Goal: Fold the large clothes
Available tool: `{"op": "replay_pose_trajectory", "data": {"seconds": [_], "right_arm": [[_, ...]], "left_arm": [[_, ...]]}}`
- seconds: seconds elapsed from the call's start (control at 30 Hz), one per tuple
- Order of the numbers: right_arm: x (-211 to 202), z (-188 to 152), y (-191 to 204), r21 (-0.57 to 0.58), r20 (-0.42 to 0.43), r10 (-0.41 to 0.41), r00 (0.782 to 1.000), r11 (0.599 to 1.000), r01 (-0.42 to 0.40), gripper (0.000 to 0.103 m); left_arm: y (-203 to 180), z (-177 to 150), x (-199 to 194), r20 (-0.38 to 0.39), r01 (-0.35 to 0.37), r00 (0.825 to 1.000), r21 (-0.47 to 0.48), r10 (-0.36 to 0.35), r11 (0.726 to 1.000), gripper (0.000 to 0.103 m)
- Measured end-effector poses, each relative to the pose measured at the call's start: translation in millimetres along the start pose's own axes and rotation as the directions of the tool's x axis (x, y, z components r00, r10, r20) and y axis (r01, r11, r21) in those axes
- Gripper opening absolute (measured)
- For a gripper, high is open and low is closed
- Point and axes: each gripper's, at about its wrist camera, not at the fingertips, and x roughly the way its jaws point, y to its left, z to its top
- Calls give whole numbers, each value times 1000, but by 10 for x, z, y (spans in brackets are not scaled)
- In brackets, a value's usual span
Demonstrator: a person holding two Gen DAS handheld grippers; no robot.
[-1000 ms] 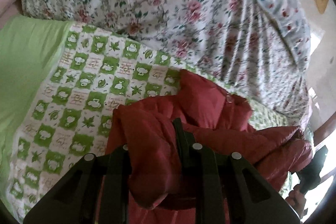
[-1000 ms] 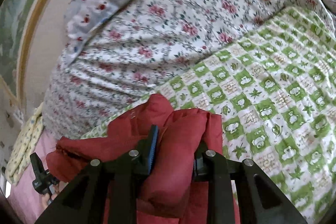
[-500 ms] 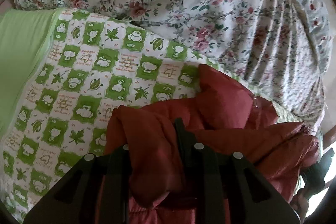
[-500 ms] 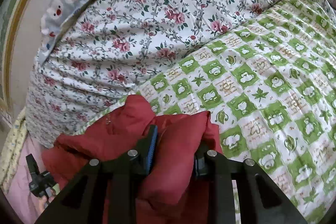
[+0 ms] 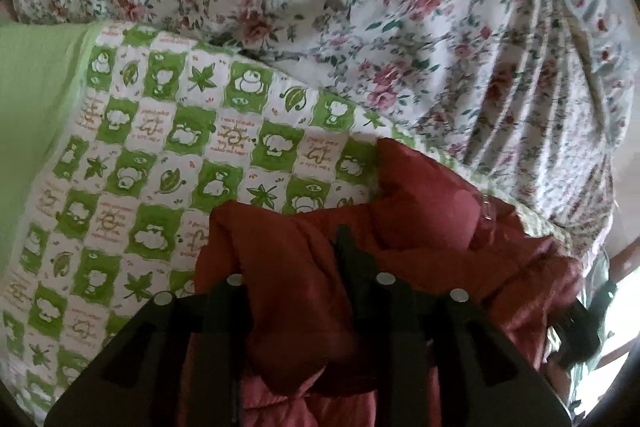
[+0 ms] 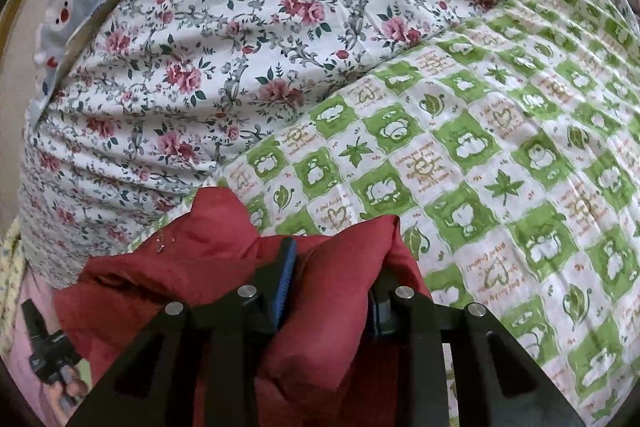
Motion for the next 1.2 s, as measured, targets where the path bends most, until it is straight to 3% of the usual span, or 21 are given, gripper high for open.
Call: {"op": "replay_pose_trajectory", "data": {"seconds": [0.03, 0.1, 0.17, 0.3, 0.43, 0.5, 0.6, 0.7, 0.83, 0.87, 0.97, 1.03, 1.1, 1.2], "right_arm": [[19, 3, 8, 2, -2, 0, 1000, 1000, 0, 28], [49, 7, 9, 5, -3, -3, 1000, 1000, 3, 28], [76, 9, 6, 7, -4, -14, 1000, 1000, 14, 28], [113, 11, 14, 7, -3, -29, 1000, 1000, 29, 29], [121, 32, 87, -12, -5, -45, 999, 999, 45, 32], [73, 50, 105, -16, -2, -35, 999, 999, 35, 33], [-100, 96, 159, -28, 12, -5, 1000, 1000, 5, 39], [-393, 123, 252, -57, 52, 44, 998, 998, -41, 50], [-864, 44, 488, -155, 149, 77, 986, 986, -53, 74], [-938, -17, 569, -200, 150, 98, 984, 978, -67, 75], [-774, -239, 807, -320, 1, 119, 993, 941, -113, 78], [-509, -400, 891, -383, -91, 55, 994, 920, -86, 76], [-309, -487, 870, -413, -111, -26, 994, 910, -23, 76], [-99, -471, 732, -396, -114, -58, 992, 918, 8, 77]], "left_arm": [[20, -6, -72, 10, 12, 1000, 1, -12, 1000, 34], [73, -26, -276, 56, -3, 998, -7, 4, 1000, 54], [129, -77, -518, 122, -35, 992, -8, 35, 999, 64], [41, -271, -905, 176, 24, 984, 76, -37, 997, 64], [-357, -603, -845, 97, 52, 992, 241, -77, 969, 64], [-519, -809, -667, 62, 20, 997, 299, -41, 954, 64], [-558, -972, -285, 38, -146, 989, 315, 142, 938, 64], [-467, -973, -166, 70, -175, 984, 282, 161, 943, 65], [-399, -924, -118, 73, -179, 983, 242, 166, 954, 65], [-414, -911, -102, 75, -184, 982, 243, 171, 952, 65], [-435, -922, -78, 82, -201, 979, 248, 186, 948, 66], [-439, -908, -72, 81, -204, 978, 249, 190, 947, 66], [-437, -882, -61, 76, -206, 978, 251, 193, 946, 69], [-412, -836, -39, 58, -205, 979, 253, 196, 946, 75]]}}
